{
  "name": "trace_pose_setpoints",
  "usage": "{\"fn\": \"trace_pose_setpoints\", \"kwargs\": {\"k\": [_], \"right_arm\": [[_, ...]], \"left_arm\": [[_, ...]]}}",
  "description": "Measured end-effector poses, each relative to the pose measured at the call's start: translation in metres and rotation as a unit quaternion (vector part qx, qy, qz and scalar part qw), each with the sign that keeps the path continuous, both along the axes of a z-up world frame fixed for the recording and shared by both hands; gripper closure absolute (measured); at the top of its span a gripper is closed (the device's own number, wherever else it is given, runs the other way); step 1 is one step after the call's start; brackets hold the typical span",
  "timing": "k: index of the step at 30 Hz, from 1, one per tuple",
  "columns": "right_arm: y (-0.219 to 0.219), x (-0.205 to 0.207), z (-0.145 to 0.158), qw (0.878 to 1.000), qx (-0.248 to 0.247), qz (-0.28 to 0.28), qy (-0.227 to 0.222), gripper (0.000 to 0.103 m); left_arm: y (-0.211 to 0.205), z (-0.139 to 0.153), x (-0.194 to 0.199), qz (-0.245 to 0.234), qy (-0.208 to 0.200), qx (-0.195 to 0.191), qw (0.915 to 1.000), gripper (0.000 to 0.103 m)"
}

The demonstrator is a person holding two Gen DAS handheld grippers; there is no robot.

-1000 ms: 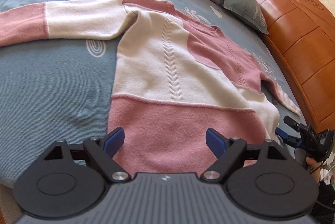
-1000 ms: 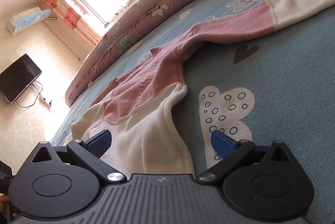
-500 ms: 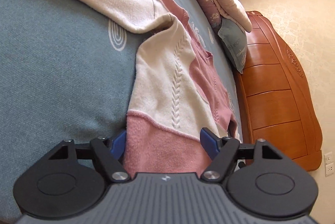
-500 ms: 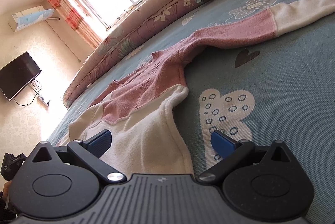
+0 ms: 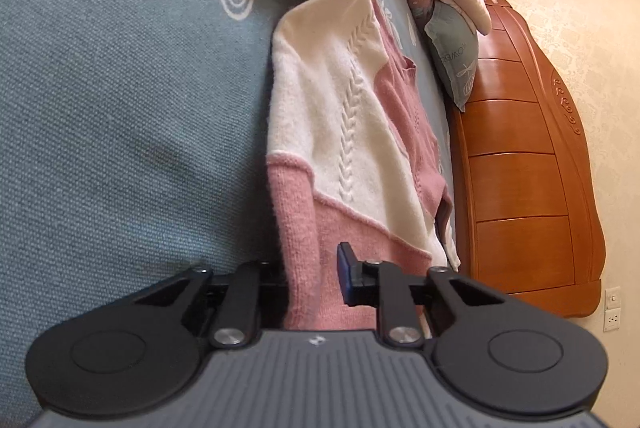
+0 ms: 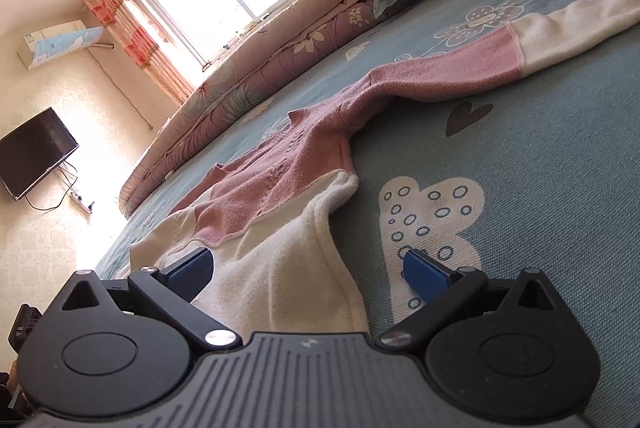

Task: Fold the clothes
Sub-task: 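Grasp the pink hem with the left gripper and tug it outward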

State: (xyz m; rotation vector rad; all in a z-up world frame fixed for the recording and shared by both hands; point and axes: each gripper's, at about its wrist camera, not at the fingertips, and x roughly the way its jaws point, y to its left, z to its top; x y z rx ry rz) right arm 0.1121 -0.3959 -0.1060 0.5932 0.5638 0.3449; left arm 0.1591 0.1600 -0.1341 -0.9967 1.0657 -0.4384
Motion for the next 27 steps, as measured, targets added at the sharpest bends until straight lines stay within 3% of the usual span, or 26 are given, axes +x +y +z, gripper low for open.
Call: {"fn": "trace_pose_setpoints", "kwargs": {"k": [7, 10, 21, 27], "right_arm": [[0.001, 0.0, -0.001, 1.0, -0.008, 0.001, -0.005, 0.0], [0.0, 0.0, -0.001, 1.0, -0.004, 0.002, -0.006, 0.0], [0.001, 0.001, -0.001, 1.0, -0.004, 0.0, -0.005, 0.0], [-0.005, 0.007, 0.003, 0.999, 0.022, 0.005, 0.027, 0.0]], "left_arm": [[-0.014, 0.009, -0.002, -0.004, 0.016, 0.032, 0.9994, 0.1], [-0.011, 0.02, -0.003, -0.009, 0.01, 0.025, 0.9996, 0.1], [0.004, 0.024, -0.003, -0.011, 0.033, 0.074, 0.9966, 0.099], [0.006, 0.029, -0.008, -0.021, 0.031, 0.087, 0.9955, 0.097]]}}
